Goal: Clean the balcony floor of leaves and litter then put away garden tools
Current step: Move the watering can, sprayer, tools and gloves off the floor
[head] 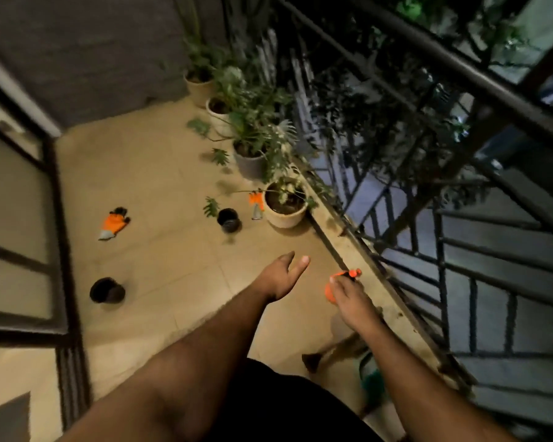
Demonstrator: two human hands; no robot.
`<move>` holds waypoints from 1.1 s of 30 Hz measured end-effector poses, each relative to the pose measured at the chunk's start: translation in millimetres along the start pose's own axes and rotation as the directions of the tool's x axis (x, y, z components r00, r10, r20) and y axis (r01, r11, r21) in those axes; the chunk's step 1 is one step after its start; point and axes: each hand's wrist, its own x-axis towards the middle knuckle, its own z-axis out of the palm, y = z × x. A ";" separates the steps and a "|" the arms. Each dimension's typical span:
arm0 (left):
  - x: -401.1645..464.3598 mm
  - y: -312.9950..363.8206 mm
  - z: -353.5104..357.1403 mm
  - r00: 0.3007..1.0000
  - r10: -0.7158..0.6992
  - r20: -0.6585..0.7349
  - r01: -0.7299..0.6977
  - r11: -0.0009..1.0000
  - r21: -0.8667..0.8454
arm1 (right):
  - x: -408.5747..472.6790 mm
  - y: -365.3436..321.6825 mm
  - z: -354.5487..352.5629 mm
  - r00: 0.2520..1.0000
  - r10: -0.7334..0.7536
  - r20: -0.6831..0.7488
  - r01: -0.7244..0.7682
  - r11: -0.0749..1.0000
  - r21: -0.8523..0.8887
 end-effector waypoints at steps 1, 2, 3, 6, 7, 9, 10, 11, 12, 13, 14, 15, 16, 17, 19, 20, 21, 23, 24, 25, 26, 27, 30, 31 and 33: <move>-3.6 -10.8 -18.2 0.999 -0.013 -0.032 0.013 1.000 -0.014 | 7.9 -19.5 6.0 0.999 -0.031 0.016 0.031 0.999 -0.019; -7.2 -22.4 -32.8 0.998 -0.029 -0.058 0.027 0.999 -0.028 | 15.3 -35.7 13.6 0.997 -0.071 0.026 0.072 0.997 -0.034; -12.2 -36.7 -53.4 0.994 -0.044 -0.098 0.039 0.998 -0.048 | 25.0 -57.8 24.6 0.993 -0.107 0.043 0.109 0.993 -0.042; -20.8 -79.3 -110.1 0.985 -0.102 -0.140 0.090 0.992 -0.087 | 52.4 -117.7 59.6 0.985 -0.159 0.073 0.160 0.987 -0.019; -24.0 -91.0 -126.2 0.981 -0.111 -0.158 0.097 0.991 -0.093 | 58.3 -136.6 70.2 0.983 -0.164 0.079 0.165 0.986 -0.005; -30.5 -119.2 -163.6 0.970 -0.149 -0.194 0.128 0.985 -0.117 | 70.6 -179.5 98.4 0.979 -0.179 0.097 0.178 0.984 0.021; -34.4 -134.6 -183.1 0.963 -0.175 -0.203 0.149 0.980 -0.134 | 75.9 -199.8 114.7 0.977 -0.185 0.109 0.183 0.983 0.027; -37.4 -147.0 -199.5 0.959 -0.191 -0.210 0.165 0.977 -0.135 | 78.7 -217.8 127.6 0.976 -0.184 0.120 0.181 0.983 0.036; -38.5 -158.0 -212.8 0.954 -0.202 -0.221 0.175 0.975 -0.136 | 81.8 -232.0 139.0 0.972 -0.196 0.128 0.192 0.980 0.047; -38.4 -170.4 -228.6 0.947 -0.220 -0.233 0.188 0.971 -0.150 | 87.0 -249.3 152.0 0.968 -0.208 0.142 0.203 0.978 0.052; -36.3 -179.9 -240.0 0.940 -0.240 -0.243 0.204 0.965 -0.167 | 92.0 -262.1 161.6 0.965 -0.211 0.157 0.206 0.977 0.052; -30.8 -188.0 -250.2 0.934 -0.255 -0.249 0.213 0.959 -0.185 | 98.4 -273.9 169.1 0.963 -0.209 0.171 0.203 0.978 0.050; -24.9 -193.0 -257.7 0.931 -0.261 -0.254 0.215 0.957 -0.197 | 105.4 -282.4 174.1 0.961 -0.207 0.182 0.202 0.978 0.046; -18.9 -197.3 -262.0 0.931 -0.260 -0.256 0.210 0.956 -0.205 | 111.5 -288.8 176.5 0.959 -0.208 0.193 0.203 0.978 0.045; 0.3 -200.1 -272.5 0.936 -0.249 -0.249 0.195 0.955 -0.223 | 132.7 -301.6 176.0 0.962 -0.189 0.198 0.184 0.982 0.047; 13.1 -199.7 -278.4 0.939 -0.242 -0.244 0.187 0.956 -0.227 | 147.8 -307.3 173.3 0.965 -0.176 0.193 0.169 0.984 0.051; 25.5 -199.4 -284.3 0.941 -0.239 -0.239 0.182 0.954 -0.236 | 162.3 -312.8 170.3 0.969 -0.161 0.185 0.153 0.986 0.060; 57.3 -199.4 -300.2 0.943 -0.238 -0.234 0.177 0.951 -0.252 | 200.2 -323.6 164.7 0.977 -0.134 0.163 0.120 0.989 0.091; 71.8 -198.8 -308.3 0.942 -0.242 -0.232 0.182 0.951 -0.251 | 219.3 -328.0 163.3 0.982 -0.113 0.152 0.098 0.990 0.103; 94.2 -197.4 -319.3 0.942 -0.243 -0.232 0.184 0.951 -0.249 | 245.8 -334.3 160.7 0.986 -0.091 0.140 0.075 0.991 0.113; 114.1 -195.0 -331.1 0.940 -0.249 -0.233 0.189 0.949 -0.253 | 272.1 -339.9 158.7 0.989 -0.074 0.128 0.058 0.990 0.125; 132.6 -193.7 -341.3 0.937 -0.252 -0.242 0.189 0.948 -0.255 | 294.7 -346.2 156.4 0.991 -0.068 0.118 0.052 0.989 0.137; 213.8 -184.3 -373.7 0.924 -0.285 -0.254 0.213 0.937 -0.276 | 389.1 -364.9 148.7 0.990 -0.046 0.132 0.026 0.988 0.150; 236.5 -179.3 -382.8 0.919 -0.304 -0.252 0.227 0.929 -0.293 | 413.6 -372.3 145.9 0.988 -0.024 0.155 0.003 0.991 0.133; 285.3 -169.5 -396.8 0.921 -0.322 -0.221 0.243 0.915 -0.323 | 466.7 -378.3 145.5 0.984 0.024 0.176 -0.048 0.990 0.134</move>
